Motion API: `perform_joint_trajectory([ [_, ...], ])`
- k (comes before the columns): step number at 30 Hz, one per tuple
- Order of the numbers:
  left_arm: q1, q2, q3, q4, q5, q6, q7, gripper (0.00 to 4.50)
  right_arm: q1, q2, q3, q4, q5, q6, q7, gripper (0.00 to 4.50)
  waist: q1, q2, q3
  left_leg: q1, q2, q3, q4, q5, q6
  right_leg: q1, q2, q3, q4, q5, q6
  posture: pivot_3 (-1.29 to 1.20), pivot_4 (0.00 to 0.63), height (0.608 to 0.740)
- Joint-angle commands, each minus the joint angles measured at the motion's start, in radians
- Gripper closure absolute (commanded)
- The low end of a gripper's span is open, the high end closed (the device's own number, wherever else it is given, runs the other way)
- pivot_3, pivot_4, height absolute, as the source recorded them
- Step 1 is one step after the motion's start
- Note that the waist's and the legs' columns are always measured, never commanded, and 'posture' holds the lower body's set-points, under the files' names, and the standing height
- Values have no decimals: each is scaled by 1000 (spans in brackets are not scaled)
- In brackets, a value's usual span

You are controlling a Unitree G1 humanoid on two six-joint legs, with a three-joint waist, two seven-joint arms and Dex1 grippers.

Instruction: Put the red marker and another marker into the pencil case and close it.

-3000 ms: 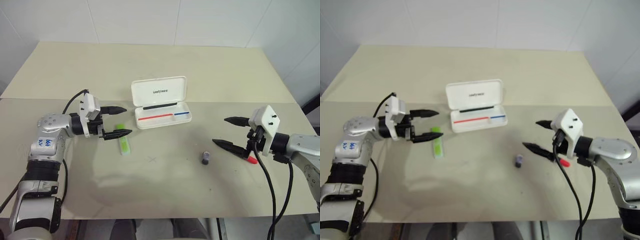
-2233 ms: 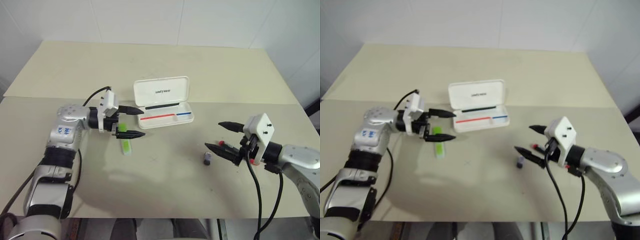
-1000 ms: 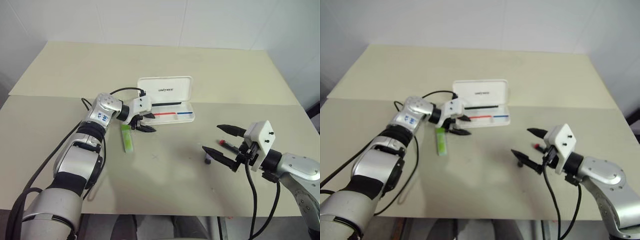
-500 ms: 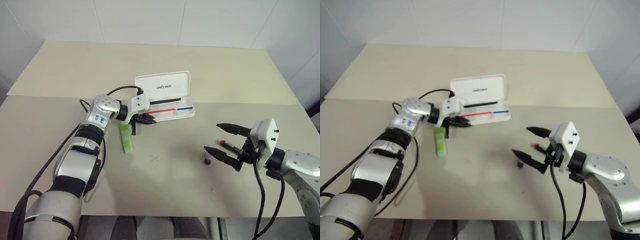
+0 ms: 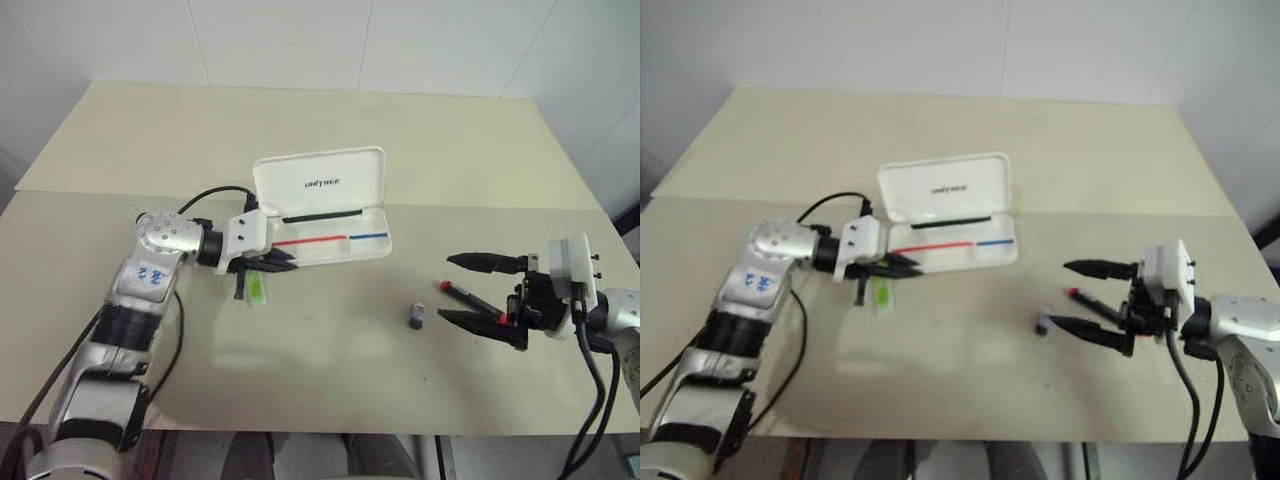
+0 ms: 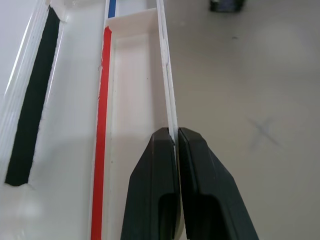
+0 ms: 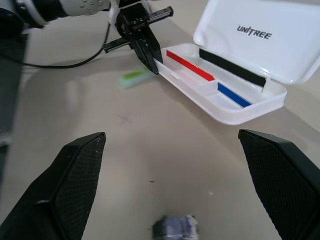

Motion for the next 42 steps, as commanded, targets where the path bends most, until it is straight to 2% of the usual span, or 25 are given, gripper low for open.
perform_joint_trajectory([
  [1,29,54,30,-156,-43,53,0,4457,-20,-32,-25,43,5,-51,79,0,1,0,0,0,0,0,1,0,0,0,0,0,0,0,0,0,150,740],
  [7,109,117,16,-303,-75,123,-4,4457,-102,-24,25,107,-29,-62,73,0,-6,0,0,1,0,1,1,0,0,1,0,1,-1,0,0,0,150,740],
  [15,242,104,-15,-442,-85,185,54,4457,-142,-3,57,134,-56,-75,53,0,-9,0,0,1,0,1,-1,0,1,1,0,1,-2,0,-1,0,150,740],
  [30,329,74,-117,-355,0,63,129,4457,-184,12,71,178,-87,-85,30,0,-17,1,0,2,0,2,-1,0,1,1,-1,1,-3,0,-1,0,150,740],
  [35,324,59,-143,-356,42,130,184,4457,-173,11,70,181,-101,-94,23,0,-17,1,0,2,0,2,0,0,1,2,-1,2,-3,0,-1,0,150,740],
  [38,328,40,-148,-387,35,168,203,3683,-166,10,67,178,-101,-96,23,0,-16,1,0,5,0,2,0,0,1,7,-1,2,-4,-1,-3,0,150,740],
  [40,331,35,-149,-416,20,199,206,3029,-161,5,66,177,-102,-98,26,0,-19,1,0,5,0,1,1,0,1,8,-1,2,-7,-7,-13,0,150,740],
  [42,333,35,-146,-449,-2,231,207,2419,-160,-1,63,183,-106,-103,31,0,-24,1,0,5,0,2,2,0,1,9,-1,2,-7,-6,-13,0,150,740],
])
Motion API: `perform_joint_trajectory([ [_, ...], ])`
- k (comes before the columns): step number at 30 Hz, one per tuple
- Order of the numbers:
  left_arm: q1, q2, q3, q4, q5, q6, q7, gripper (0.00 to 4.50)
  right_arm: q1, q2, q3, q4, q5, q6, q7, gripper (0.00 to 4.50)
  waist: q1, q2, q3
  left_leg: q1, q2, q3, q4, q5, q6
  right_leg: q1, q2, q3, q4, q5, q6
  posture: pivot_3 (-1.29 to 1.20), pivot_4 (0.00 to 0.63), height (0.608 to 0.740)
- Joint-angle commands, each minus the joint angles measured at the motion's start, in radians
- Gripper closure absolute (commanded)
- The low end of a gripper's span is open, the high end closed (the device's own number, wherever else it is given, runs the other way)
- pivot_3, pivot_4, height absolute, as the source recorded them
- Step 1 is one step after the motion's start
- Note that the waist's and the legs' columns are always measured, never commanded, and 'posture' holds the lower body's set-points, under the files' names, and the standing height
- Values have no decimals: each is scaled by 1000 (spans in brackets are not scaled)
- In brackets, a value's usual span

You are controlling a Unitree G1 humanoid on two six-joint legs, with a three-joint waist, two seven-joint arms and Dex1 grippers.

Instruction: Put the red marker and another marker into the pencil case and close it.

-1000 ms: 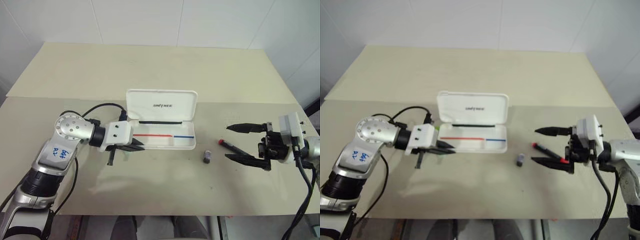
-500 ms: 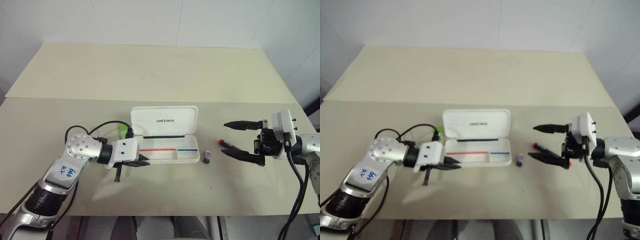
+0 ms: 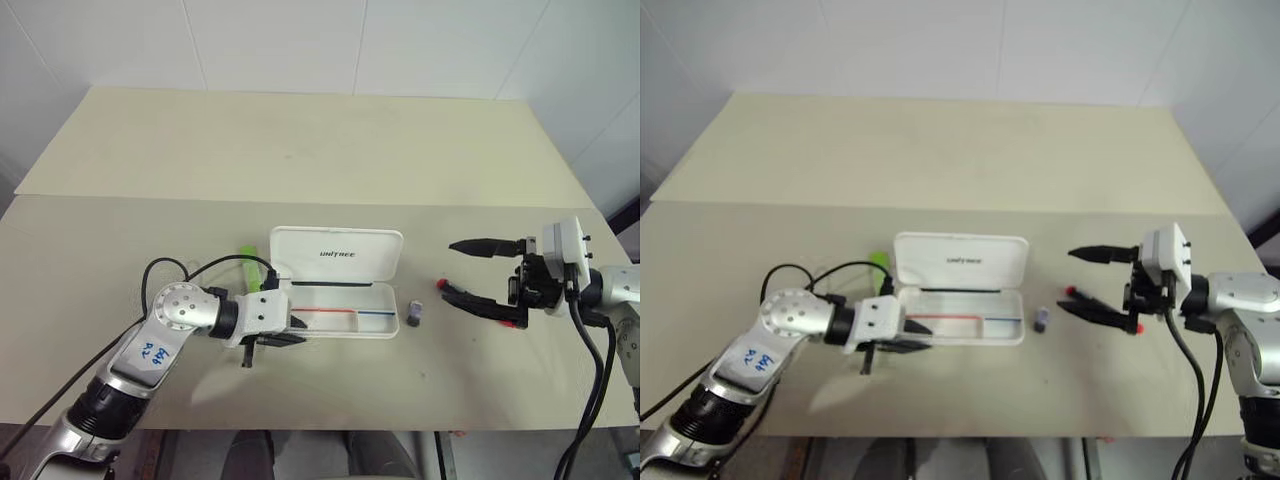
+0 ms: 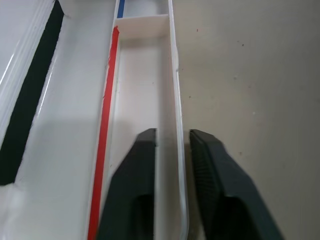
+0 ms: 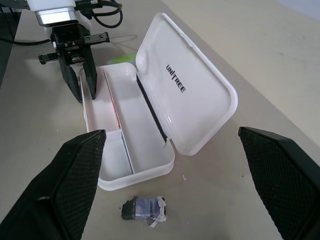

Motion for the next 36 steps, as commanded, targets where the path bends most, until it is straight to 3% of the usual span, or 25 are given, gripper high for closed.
perform_joint_trajectory([
  [1,12,-1,4,-89,-45,66,2,2085,1,-18,-22,4,-5,-25,11,0,-4,0,0,0,0,0,0,0,0,0,0,0,0,0,0,0,150,740],
  [7,17,33,38,-177,-120,152,-18,113,-6,-38,-14,54,-38,-54,38,0,-8,0,0,1,0,0,-1,0,0,0,0,0,0,2,3,0,150,740],
  [8,11,38,51,-190,-140,169,-18,52,-9,-43,-8,71,-53,-58,38,0,-8,0,0,1,0,0,-1,0,0,0,0,0,0,2,3,0,150,740],
  [20,-23,36,234,-158,-395,257,-48,52,-23,-28,65,233,-205,-78,-57,0,-10,0,0,1,0,0,-1,0,0,1,0,0,0,1,3,0,150,740],
  [30,-49,7,427,50,-510,72,-117,52,1,27,94,293,-251,-55,-155,0,-12,1,0,1,0,-1,-1,0,0,0,1,-1,0,2,4,0,150,740],
  [32,-43,9,451,75,-541,42,-162,52,-1,34,103,313,-262,-50,-173,0,-12,1,1,1,0,-1,-2,0,0,0,0,-1,0,7,14,0,150,740],
  [36,-8,23,504,106,-587,6,-231,52,-14,47,112,343,-265,-22,-196,0,-14,1,1,1,0,-1,-2,0,0,0,0,-1,-1,7,14,0,150,740],
])
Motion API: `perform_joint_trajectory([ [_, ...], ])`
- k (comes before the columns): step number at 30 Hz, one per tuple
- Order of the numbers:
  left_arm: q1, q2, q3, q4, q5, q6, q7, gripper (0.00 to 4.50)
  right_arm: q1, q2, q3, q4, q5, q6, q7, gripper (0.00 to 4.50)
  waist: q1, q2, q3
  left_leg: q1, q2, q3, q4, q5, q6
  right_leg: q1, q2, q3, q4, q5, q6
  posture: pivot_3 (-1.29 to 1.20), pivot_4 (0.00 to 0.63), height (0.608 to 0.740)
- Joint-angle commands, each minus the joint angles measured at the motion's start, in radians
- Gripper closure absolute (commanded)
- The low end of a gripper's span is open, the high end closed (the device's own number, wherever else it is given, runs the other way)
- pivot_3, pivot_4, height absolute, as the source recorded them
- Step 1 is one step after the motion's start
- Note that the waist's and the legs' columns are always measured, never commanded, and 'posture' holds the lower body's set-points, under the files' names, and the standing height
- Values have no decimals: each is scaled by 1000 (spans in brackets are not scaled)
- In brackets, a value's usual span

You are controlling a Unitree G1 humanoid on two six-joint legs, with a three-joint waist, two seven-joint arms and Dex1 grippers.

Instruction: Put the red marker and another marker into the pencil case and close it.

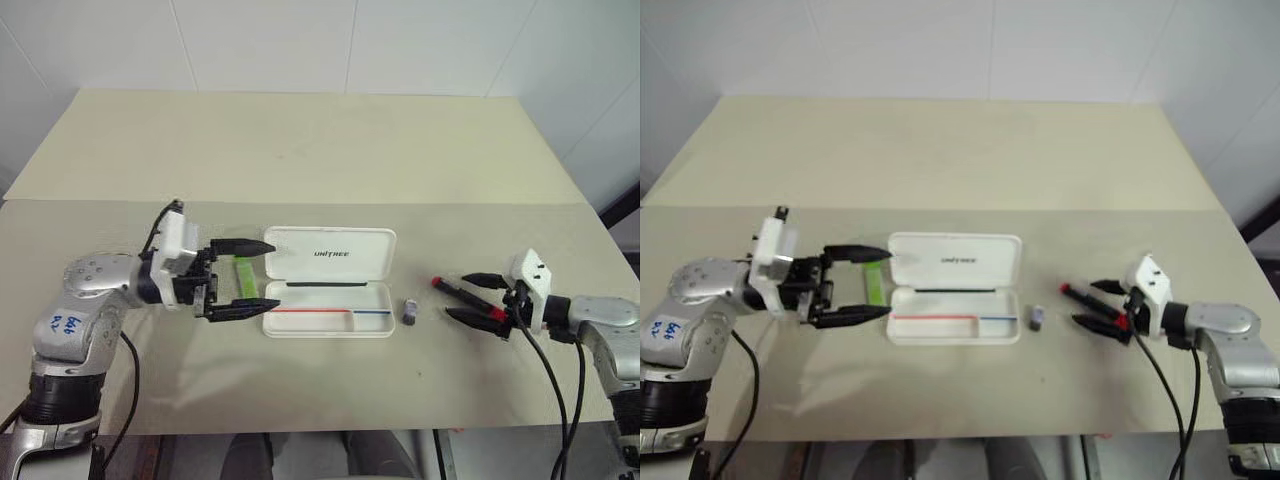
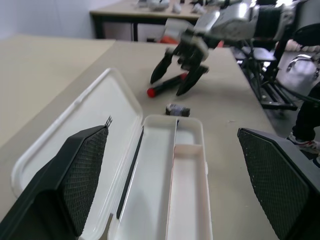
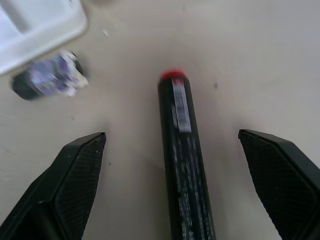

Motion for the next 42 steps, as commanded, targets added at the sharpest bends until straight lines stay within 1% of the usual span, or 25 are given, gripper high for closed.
perform_joint_trajectory([
  [1,25,27,61,15,-57,-40,-63,52,-13,4,-8,16,1,28,-21,0,-3,0,0,0,0,0,0,0,0,0,0,0,0,0,0,0,150,740],
  [4,44,41,86,29,-75,-55,-90,52,-17,3,2,28,-11,50,-29,0,-9,0,0,0,0,0,0,0,0,0,0,0,0,0,0,0,150,740],
  [7,55,57,114,46,-89,-62,-116,0,-16,5,7,42,-20,69,-46,600,-13,-1,0,0,0,0,1,0,0,1,0,0,-1,0,0,0,150,740],
  [8,58,62,120,51,-88,-66,-122,0,-14,7,3,41,-14,69,-44,903,-13,-1,0,0,0,0,1,0,0,1,0,0,-2,0,0,0,150,740],
  [9,58,66,124,56,-84,-71,-123,0,-12,8,1,39,-9,69,-42,1322,-13,-1,0,0,0,0,1,0,0,2,0,0,-3,0,-1,0,150,740],
  [11,55,73,129,65,-86,-78,-130,0,-8,10,0,38,-4,68,-41,1939,-14,-1,0,0,0,-1,0,0,0,2,0,0,-4,0,-1,0,150,740],
  [15,38,69,148,77,-109,-74,-118,0,-7,10,-3,39,-2,64,-39,3352,-17,-1,0,0,1,-1,-2,-1,1,2,0,-1,-6,1,1,0,150,740],
  [17,35,77,152,88,-110,-76,-132,0,-11,11,-5,43,-2,58,-39,3904,-18,-1,0,0,1,-1,-3,-2,1,2,0,-2,-6,1,0,0,150,740],
  [23,43,110,165,130,-122,-70,-186,0,-31,-2,-28,12,9,16,-34,3904,-18,-1,0,-1,1,-1,-2,-3,0,2,0,-2,-7,1,0,0,150,740],
  [31,54,152,171,221,-94,-105,-246,0,-37,-44,-89,-185,74,58,-42,3904,-20,3,2,-1,1,-1,-2,-3,0,1,0,-2,-7,1,0,0,150,740],
  [38,35,134,181,305,-101,-144,-249,0,-37,-95,-124,-431,157,187,-60,3904,-17,3,2,-2,1,-1,-4,-3,0,-1,0,-2,-7,0,0,0,150,740],
  [42,36,140,171,354,-80,-170,-266,0,-73,-105,-89,-581,222,313,-95,3904,-21,3,2,-2,2,0,-4,-3,0,-2,0,-2,-7,0,-1,0,150,740],
])
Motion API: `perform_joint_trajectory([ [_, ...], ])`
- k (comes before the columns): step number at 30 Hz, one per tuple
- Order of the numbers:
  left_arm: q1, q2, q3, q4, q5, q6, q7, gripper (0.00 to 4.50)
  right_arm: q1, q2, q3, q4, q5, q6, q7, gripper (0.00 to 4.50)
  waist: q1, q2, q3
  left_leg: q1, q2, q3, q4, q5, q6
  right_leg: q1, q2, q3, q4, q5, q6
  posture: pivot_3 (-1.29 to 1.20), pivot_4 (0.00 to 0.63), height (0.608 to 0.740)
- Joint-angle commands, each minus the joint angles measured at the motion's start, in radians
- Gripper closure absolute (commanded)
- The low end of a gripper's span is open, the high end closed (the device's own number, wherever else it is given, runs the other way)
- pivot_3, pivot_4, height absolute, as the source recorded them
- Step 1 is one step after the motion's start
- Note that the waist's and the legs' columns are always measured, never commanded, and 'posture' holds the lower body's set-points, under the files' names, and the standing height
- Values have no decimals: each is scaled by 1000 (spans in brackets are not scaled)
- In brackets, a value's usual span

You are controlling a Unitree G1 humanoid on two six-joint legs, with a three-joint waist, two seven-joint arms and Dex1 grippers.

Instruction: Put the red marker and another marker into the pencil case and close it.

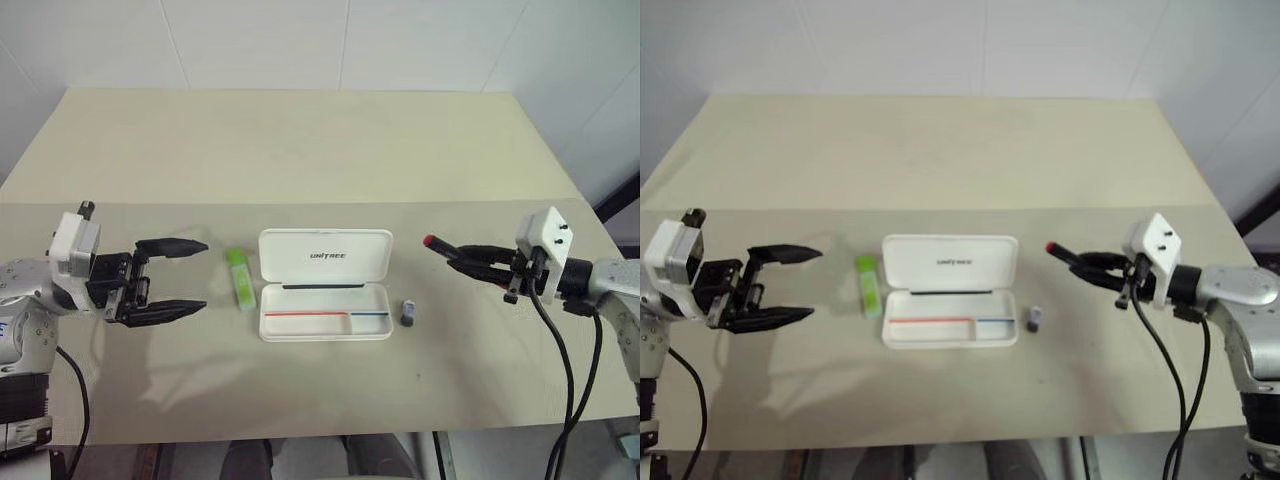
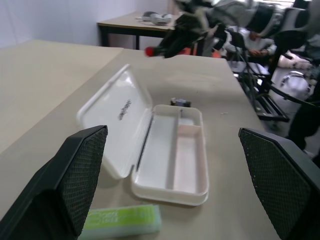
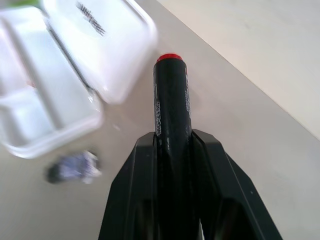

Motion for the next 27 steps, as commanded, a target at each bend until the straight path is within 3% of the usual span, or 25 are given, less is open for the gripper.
perform_joint_trajectory([
  [1,-9,6,10,32,10,-34,-28,0,-40,-18,8,-120,57,86,-29,3904,0,0,0,0,0,0,0,0,0,0,0,0,0,0,0,0,150,740],
  [6,-17,-13,-9,49,24,-57,-14,0,-161,77,221,-210,23,107,-48,3904,0,0,0,-2,0,1,0,0,0,-4,0,0,1,0,-1,0,150,740],
  [13,24,-21,-1,5,21,-64,7,0,-270,149,467,-96,-170,56,-55,3904,6,0,0,-10,1,1,0,0,-1,-15,-1,-4,8,-2,-4,0,150,740],
  [27,115,-28,32,-110,4,-40,75,0,-392,276,622,-23,-300,32,-13,3904,1,0,0,-10,3,-1,2,0,-2,-17,-1,-12,17,-4,-8,0,150,740],
])
